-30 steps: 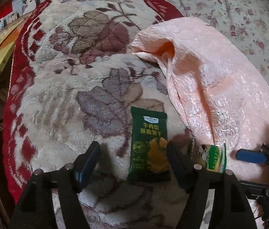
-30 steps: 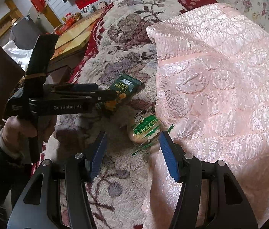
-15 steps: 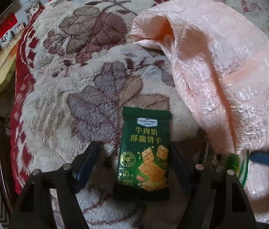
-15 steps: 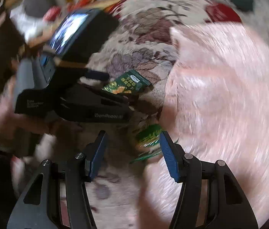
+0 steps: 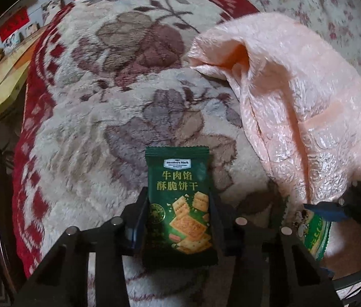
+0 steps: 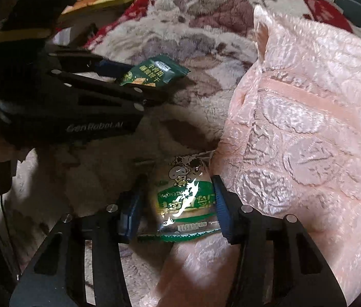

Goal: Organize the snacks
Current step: 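Carry the green cracker packet and cow-print bun bag with both grippers to the tray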

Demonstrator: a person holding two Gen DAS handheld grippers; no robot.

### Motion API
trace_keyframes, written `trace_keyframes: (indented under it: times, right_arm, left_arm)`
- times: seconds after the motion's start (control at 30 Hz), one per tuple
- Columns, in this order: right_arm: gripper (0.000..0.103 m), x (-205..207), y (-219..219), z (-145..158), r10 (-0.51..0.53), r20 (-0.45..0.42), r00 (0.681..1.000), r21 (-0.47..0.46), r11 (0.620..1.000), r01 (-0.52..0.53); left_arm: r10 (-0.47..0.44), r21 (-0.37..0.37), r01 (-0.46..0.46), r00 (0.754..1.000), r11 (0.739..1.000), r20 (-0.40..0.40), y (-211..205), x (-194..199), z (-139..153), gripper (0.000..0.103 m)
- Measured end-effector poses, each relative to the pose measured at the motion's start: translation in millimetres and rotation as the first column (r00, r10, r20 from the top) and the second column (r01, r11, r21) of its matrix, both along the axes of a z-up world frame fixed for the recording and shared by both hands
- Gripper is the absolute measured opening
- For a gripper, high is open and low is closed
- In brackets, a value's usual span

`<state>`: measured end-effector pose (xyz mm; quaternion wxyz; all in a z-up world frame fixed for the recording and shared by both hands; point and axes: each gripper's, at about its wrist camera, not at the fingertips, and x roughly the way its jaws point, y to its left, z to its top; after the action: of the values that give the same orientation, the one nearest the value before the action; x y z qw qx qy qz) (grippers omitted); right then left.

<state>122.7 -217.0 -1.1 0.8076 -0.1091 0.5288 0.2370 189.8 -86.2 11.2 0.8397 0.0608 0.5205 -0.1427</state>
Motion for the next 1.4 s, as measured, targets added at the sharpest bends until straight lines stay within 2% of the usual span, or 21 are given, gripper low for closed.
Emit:
trace_keyframes:
  times: [0.27, 0.5, 0.73, 1.13, 1.4]
  right_arm:
    - [0.049, -40.9, 4.4, 24.6, -0.068, 0.067, 0.995, 0.086, 0.994, 0.062]
    - [0.049, -62.3, 27.3, 25.0, -0.113, 0.077, 0.991, 0.161, 0.982, 0.100]
    - [0.049, -75.1, 59.9, 25.5, -0.107, 0.071, 0.992, 0.194, 0.977, 0.092]
    - [0.049, -95.5, 137.8, 49.0, 0.032, 0.101, 0.994, 0.207, 0.977, -0.052]
    - [0.049, -106.6, 199.6, 63.8, 0.152, 0.117, 0.981, 0.209, 0.962, -0.174]
  left_arm:
    - [0.106, 0.006, -0.106, 0.993, 0.994, 0.049, 42.0, -42.1, 26.3, 0.046]
    - [0.182, 0.023, -0.185, 0.978, 0.982, 0.097, 75.6, -90.5, 42.2, 0.046]
    - [0.276, 0.036, -0.283, 0.953, 0.959, 0.127, 113.0, -134.0, 50.7, 0.046]
    - [0.416, 0.039, -0.433, 0.883, 0.900, 0.217, 181.5, -190.3, 83.0, 0.046]
    - [0.533, 0.021, -0.551, 0.817, 0.834, 0.220, 237.2, -216.8, 87.9, 0.046]
